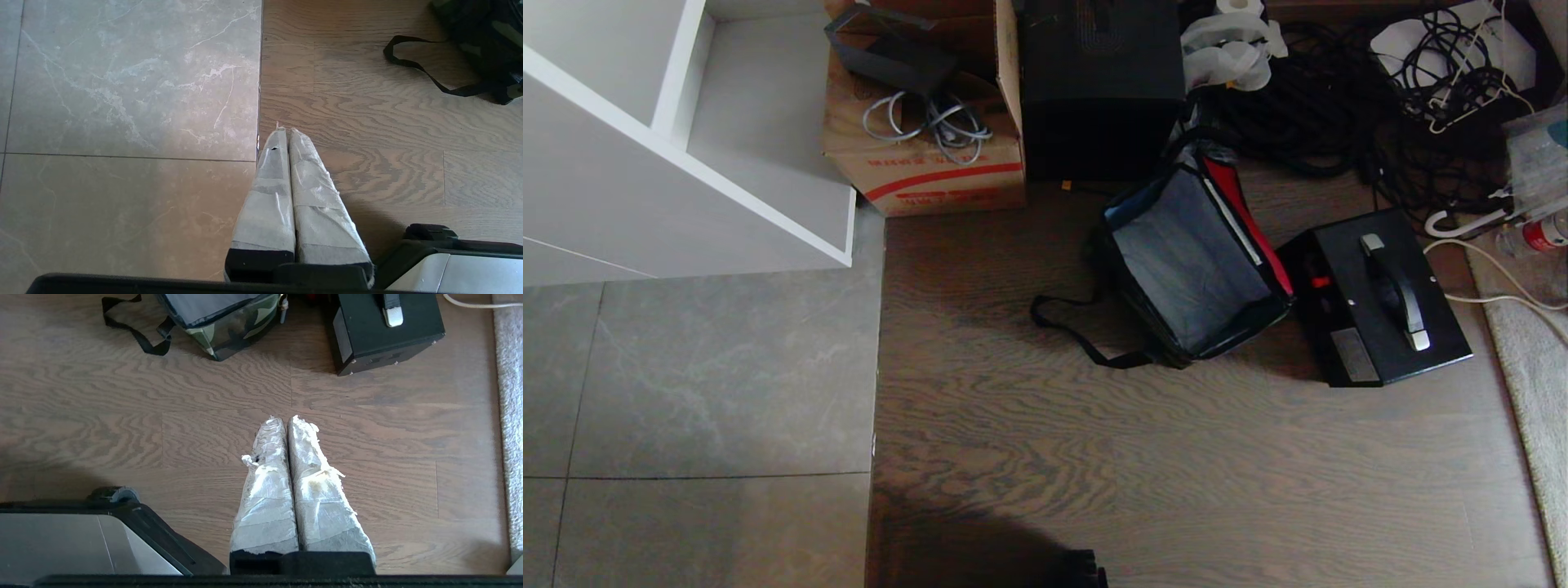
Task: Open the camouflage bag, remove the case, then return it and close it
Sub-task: Grip the handle again
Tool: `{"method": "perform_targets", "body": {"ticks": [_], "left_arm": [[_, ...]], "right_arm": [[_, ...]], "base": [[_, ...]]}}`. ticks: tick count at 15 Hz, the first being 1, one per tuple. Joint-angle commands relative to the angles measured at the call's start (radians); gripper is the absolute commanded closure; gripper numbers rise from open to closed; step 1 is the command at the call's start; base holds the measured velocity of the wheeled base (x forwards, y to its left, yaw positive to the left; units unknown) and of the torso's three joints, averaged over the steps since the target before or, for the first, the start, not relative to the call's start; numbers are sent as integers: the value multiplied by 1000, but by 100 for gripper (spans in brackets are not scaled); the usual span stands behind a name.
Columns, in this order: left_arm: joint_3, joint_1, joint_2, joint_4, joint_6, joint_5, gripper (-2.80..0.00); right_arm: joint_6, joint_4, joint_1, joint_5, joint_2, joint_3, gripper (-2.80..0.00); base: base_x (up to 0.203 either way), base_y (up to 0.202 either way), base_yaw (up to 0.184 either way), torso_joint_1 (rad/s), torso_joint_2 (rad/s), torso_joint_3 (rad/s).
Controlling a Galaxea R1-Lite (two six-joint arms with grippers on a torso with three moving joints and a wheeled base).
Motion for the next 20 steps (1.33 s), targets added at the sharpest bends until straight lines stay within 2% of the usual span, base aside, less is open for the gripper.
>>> {"method": "perform_targets", "body": {"ticks": [1,3,5,8,12,18,19,20], "left_arm": [[11,0,0,0,-1,0,0],[11,0,0,0,-1,0,0],[11,0,0,0,-1,0,0],[9,0,0,0,-1,0,0],[11,0,0,0,-1,0,0],[11,0,0,0,-1,2,0],[9,0,0,0,-1,0,0],[9,0,0,0,-1,0,0]], "right_arm": [[5,-6,0,-5,4,2,0],[9,-4,0,-6,2,-13,0],[9,24,0,-5,22,-105,0],[10,155,1,-5,187,-236,0],[59,227,8,-6,636,-448,0],[110,228,10,29,1390,-928,0],[110,222,5,52,1498,-995,-280],[108,213,1,70,1598,-1061,-280]], "base": [[0,0,0,0,0,0],[0,0,0,0,0,0],[0,0,0,0,0,0],[0,0,0,0,0,0],[0,0,0,0,0,0],[0,0,0,0,0,0],[0,0,0,0,0,0],[0,0,0,0,0,0]]}}
